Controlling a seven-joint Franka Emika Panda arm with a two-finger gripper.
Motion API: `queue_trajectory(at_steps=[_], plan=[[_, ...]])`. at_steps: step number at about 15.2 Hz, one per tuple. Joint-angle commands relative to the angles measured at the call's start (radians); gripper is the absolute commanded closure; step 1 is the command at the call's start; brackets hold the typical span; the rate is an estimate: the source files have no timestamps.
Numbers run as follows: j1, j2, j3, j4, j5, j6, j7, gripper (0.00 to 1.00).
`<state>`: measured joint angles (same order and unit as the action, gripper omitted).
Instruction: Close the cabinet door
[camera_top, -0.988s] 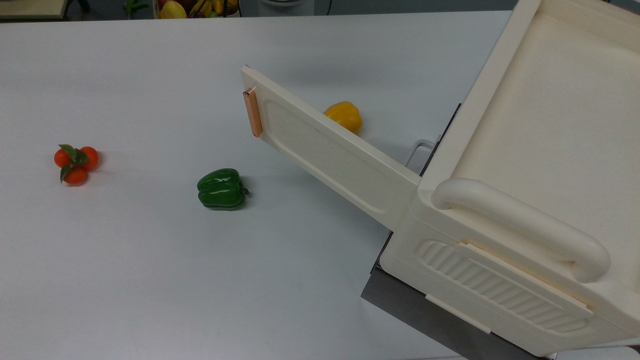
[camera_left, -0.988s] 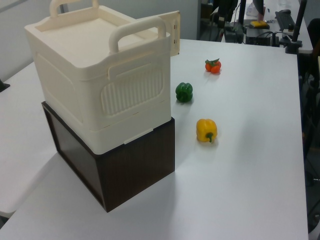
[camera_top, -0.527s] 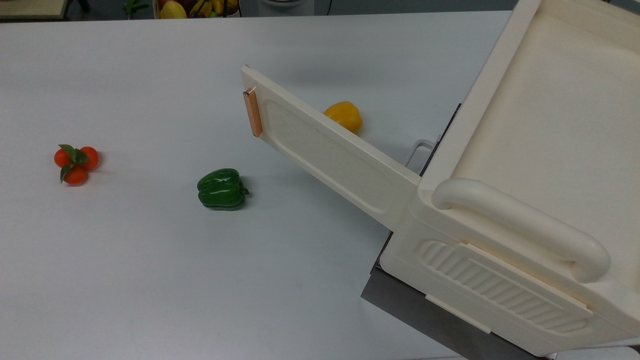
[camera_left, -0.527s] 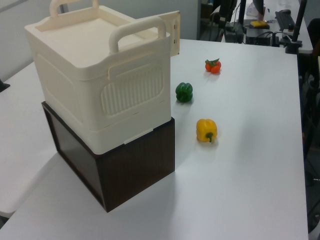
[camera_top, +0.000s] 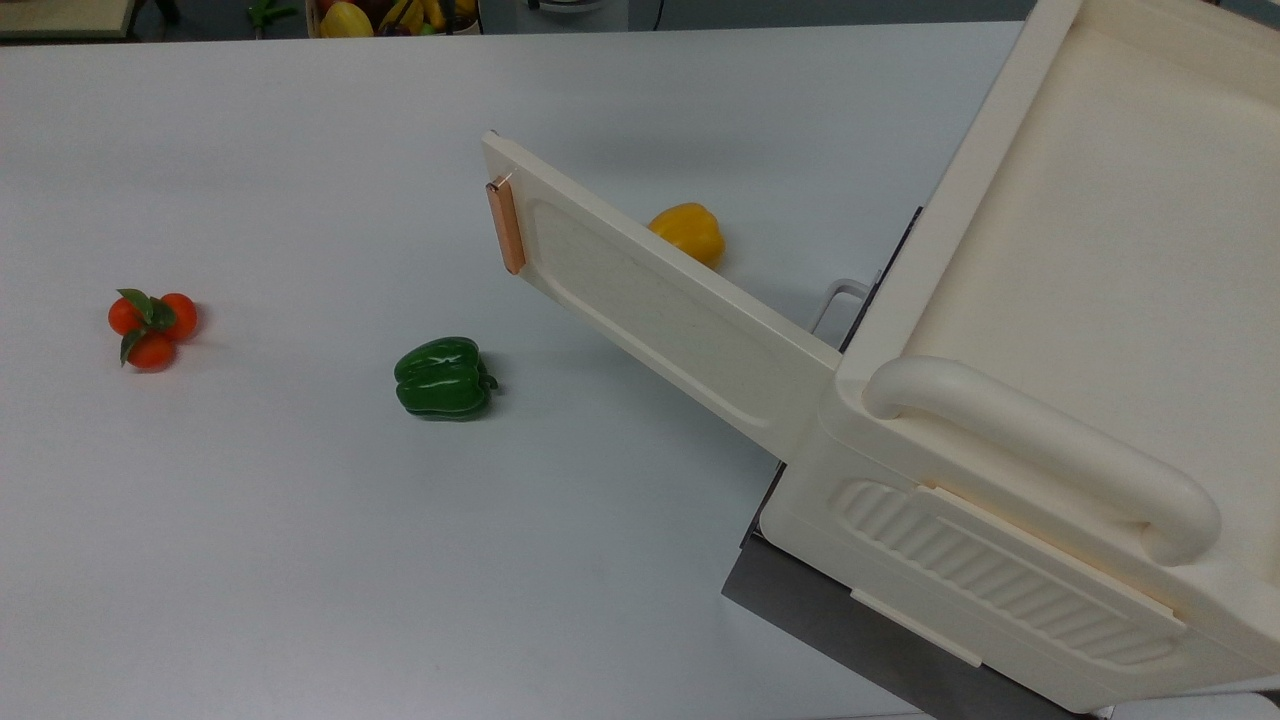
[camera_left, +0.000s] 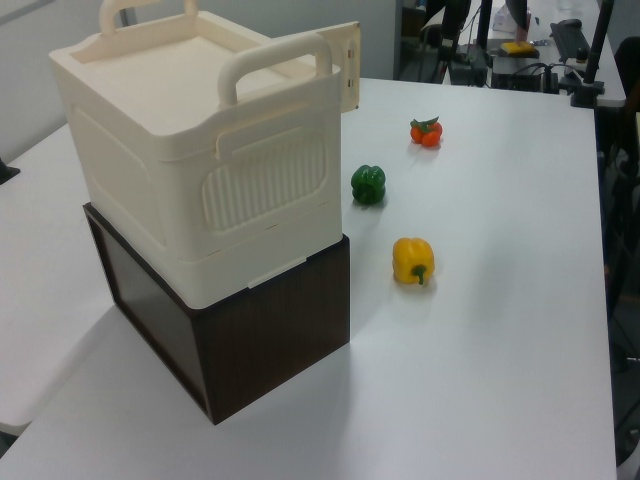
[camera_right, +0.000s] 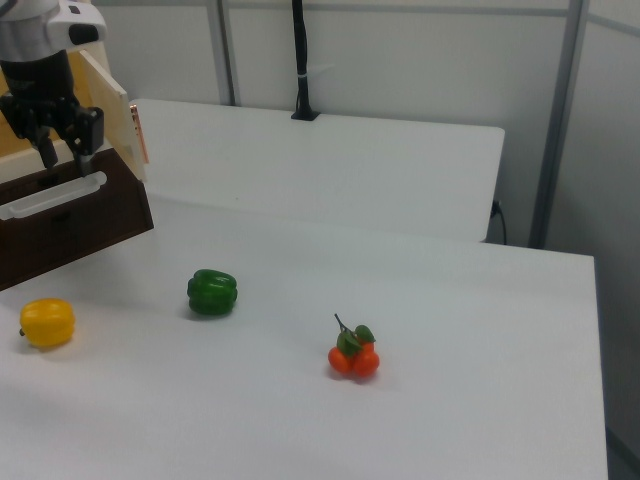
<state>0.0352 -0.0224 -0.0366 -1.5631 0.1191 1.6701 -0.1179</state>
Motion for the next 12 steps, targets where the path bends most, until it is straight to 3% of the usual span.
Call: queue_trajectory(at_steps=[1, 10, 12], plan=[[-0.021, -0.011, -0.011, -0.025, 0.091, 0.046, -0.037, 1.00], [-0.081, 0.045, -0.014, -0.031, 0.158, 0.311, -0.022, 1.00], [-0.100, 0.077, -0.014, -0.031, 0.232, 0.429, -0.023, 1.00]])
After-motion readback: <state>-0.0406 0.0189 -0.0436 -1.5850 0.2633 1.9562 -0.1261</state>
